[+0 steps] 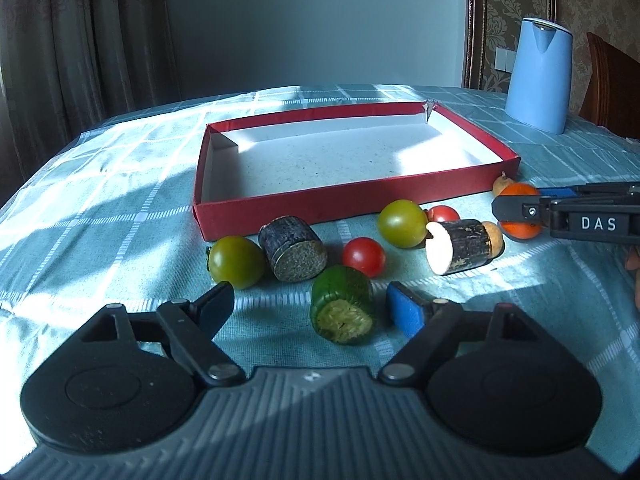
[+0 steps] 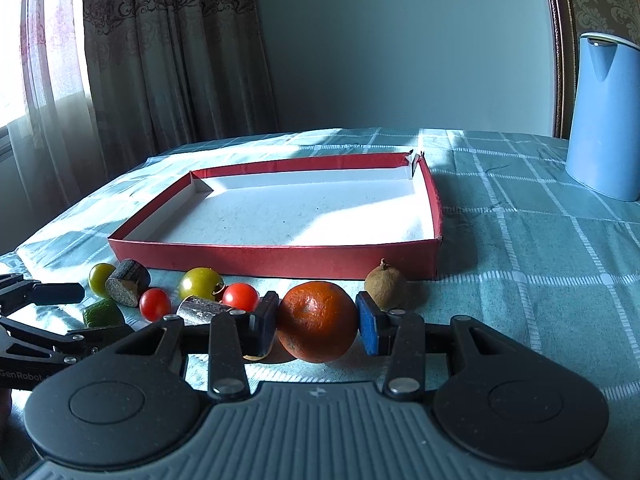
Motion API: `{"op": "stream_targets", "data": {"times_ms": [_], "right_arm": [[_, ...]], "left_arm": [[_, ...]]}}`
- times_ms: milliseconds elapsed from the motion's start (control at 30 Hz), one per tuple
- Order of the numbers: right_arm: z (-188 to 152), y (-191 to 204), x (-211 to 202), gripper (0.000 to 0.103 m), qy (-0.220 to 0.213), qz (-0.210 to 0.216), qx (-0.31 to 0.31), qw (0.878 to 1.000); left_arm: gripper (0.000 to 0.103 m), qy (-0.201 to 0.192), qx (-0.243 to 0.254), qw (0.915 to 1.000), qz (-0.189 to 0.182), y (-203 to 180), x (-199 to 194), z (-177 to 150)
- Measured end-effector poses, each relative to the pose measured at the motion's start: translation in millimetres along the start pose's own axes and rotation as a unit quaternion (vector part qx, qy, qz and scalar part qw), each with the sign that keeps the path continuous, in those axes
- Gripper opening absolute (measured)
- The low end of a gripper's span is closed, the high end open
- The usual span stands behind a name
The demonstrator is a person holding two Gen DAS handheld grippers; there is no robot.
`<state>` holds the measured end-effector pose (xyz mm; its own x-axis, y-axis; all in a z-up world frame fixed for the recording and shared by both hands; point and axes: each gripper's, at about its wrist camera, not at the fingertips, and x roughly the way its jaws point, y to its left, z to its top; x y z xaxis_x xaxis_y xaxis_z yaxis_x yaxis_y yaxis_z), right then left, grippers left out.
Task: Organize fruits
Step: 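Grasp the green cucumber slice with the left gripper while the right holds the orange, then carry both items into the red tray and open both grippers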
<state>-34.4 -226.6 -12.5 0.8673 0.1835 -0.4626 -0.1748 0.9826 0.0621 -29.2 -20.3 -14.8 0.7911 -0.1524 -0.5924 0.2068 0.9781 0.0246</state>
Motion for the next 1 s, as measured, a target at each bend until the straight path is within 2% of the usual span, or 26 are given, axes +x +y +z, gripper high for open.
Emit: {"op": "stream_targets", "data": {"times_ms": [100,133,167,200,267,500,600,700,867,1000], "right_arm": [[-0.5,1.0,-0.3,0.041,-0.001,-0.001,-0.003,1.000],[-0.5,1.1,-0.2,0.041,-0.001,-0.001,-0.004,1.000],[-0.5,0.9,-0.1,0.041,-0.001,-0.001,-0.004,1.000],[-0.5,1.0,0.0,0.041,-0.001,-0.001,-0.004,1.000],[-0.7,1.3,0.0,0.041,0.000,-0.002,-0.005,1.000],[-1.1,4.7,-3.8,0.041,-0.012,-0.003,-0.015,1.000],[4.8,6.5,-9.9,0.041,-0.036,-0.004,-0.025,0.999],[19.3,10.2,-8.2,0.041,-0.054,-0.021,-0.045,0.997],[49.6,7.8,14.7,0.041,-0.060,-0.040,-0.043,0.996],[68.6,1.0,49.2,0.041,-0.047,-0.063,-0.038,0.996]], "left_arm": [[0.056,0.002,-0.009,0.9995,-0.028,2.0,-1.1,-0.3],[0.054,0.002,-0.005,0.9995,-0.030,0.5,-1.3,-0.2],[0.047,0.001,0.000,0.9995,-0.033,-1.0,-1.9,-0.8],[0.035,-0.001,0.005,0.9992,-0.041,-2.8,-2.6,-1.6],[0.028,-0.006,0.019,0.9989,-0.043,-8.5,-4.4,-3.2],[0.028,-0.015,0.033,0.9987,-0.035,-12.3,-8.7,1.9],[0.028,-0.028,0.037,0.9984,-0.032,-10.8,-12.3,15.7],[0.028,-0.043,0.036,0.9980,-0.029,-6.7,-8.2,38.0],[0.028,-0.053,0.007,0.9985,-0.013,4.2,17.7,71.6],[0.028,-0.042,-0.006,0.9990,0.018,12.4,53.2,88.4]]}}
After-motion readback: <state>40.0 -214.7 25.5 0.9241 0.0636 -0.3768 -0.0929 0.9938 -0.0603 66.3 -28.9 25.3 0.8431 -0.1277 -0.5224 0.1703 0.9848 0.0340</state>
